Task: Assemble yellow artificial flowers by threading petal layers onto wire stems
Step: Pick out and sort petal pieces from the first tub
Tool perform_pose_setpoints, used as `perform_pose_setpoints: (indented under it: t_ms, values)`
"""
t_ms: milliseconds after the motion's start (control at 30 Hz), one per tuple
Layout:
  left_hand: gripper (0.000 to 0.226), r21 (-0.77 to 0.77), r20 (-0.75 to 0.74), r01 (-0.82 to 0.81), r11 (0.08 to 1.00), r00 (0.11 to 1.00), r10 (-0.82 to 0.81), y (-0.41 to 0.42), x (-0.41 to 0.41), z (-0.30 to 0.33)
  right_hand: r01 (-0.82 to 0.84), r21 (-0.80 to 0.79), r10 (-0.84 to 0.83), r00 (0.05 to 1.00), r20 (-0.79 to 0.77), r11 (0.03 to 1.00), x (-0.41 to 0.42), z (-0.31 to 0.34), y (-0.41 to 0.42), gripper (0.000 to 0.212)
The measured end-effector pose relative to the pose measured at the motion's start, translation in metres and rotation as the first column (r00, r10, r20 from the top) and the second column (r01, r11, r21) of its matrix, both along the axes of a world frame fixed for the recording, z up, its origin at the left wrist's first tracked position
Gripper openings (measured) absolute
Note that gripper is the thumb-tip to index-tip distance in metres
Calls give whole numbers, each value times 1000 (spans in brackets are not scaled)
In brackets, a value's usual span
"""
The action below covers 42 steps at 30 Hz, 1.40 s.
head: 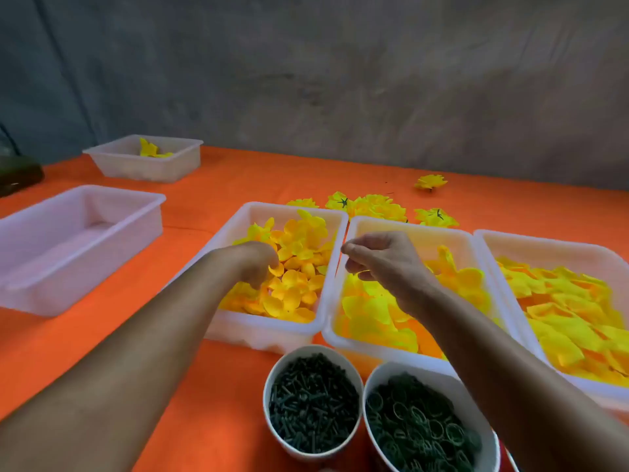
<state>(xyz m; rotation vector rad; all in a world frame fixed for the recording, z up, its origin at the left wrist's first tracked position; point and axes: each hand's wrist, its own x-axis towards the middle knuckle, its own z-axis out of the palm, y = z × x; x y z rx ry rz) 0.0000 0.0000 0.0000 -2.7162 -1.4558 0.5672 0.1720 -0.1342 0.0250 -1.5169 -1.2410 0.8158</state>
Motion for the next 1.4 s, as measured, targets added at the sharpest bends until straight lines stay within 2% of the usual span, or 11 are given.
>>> perform_pose_setpoints:
  t_ms: [100,200,433,700,767,900,1100,1167,1267,1333,1400]
  values:
    - [56,-69,-12,-9,998,1000,8,3,-4,-6,-29,3,29,999,16,1000,-4,-5,9,11]
    - [47,-87,109,-38,995,993,47,10,-13,-6,-50,12,50,999,2,999,-7,-13,16,14]
    - [10,90,294,-34,995,956,6,27,-20,17,-65,33,66,997,-51,997,-5,-28,21,20]
    - [6,83,250,-63,995,967,40,22,-19,3,-47,91,55,994,-91,995,-2,-39,20,21]
    - [27,69,352,-128,989,931,96,22,-20,4,-42,100,50,995,-86,994,-1,-38,22,17]
    - [27,57,673,-294,954,717,181,11,-11,10,6,99,0,998,-65,995,-3,-35,27,11]
    - [19,103,936,-308,946,351,13,-14,19,3,65,12,-65,997,-28,998,-20,-37,46,35]
    - [16,9,981,-244,970,191,39,-17,26,-2,59,21,-58,997,-59,998,-23,-39,48,19]
    - [19,-281,958,-93,955,-81,274,-20,30,-11,53,37,-46,984,-174,998,-20,-44,47,6]
    - [21,-463,877,-23,886,-158,455,-18,28,-19,39,24,-32,966,-256,999,-17,-46,48,8]
    - [23,-578,805,3,816,-162,571,-17,27,-22,11,19,-5,961,-275,1000,-13,-47,49,11]
